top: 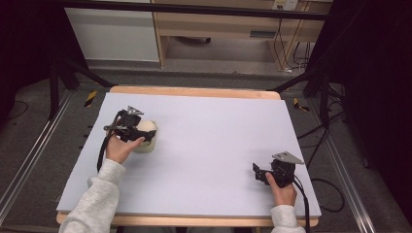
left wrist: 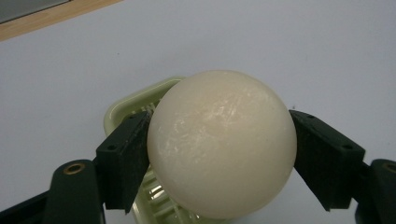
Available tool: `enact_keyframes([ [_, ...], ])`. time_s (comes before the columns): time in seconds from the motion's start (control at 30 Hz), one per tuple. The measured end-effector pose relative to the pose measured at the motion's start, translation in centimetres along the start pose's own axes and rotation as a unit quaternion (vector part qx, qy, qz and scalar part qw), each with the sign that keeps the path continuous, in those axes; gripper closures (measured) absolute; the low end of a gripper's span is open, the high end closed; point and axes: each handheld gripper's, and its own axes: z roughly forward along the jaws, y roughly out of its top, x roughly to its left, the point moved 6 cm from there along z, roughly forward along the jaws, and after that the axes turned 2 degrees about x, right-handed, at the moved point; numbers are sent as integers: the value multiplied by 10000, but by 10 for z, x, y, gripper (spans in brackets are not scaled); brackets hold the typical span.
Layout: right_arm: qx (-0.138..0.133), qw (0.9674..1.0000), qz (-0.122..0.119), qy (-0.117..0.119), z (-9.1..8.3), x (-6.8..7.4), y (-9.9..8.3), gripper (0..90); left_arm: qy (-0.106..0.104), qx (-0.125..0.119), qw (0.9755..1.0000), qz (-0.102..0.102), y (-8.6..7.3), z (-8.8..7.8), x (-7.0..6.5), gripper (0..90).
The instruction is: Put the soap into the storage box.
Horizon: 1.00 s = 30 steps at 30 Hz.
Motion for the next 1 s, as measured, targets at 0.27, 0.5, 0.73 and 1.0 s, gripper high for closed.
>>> enact_keyframes([
  [0.27,-2,10000,1,6,0,0,0,43,84,65,9999,-82,-2,5,8,242],
  [0.5,2,10000,-2,-11,0,0,0,43,124,132,9997,-136,-5,8,11,242],
  [0.73,18,10000,-38,-37,0,0,0,43,124,228,9996,-144,-8,14,13,242],
  [1.0,21,10000,-6,-30,0,1,0,43,181,302,9992,-193,-13,20,17,242],
])
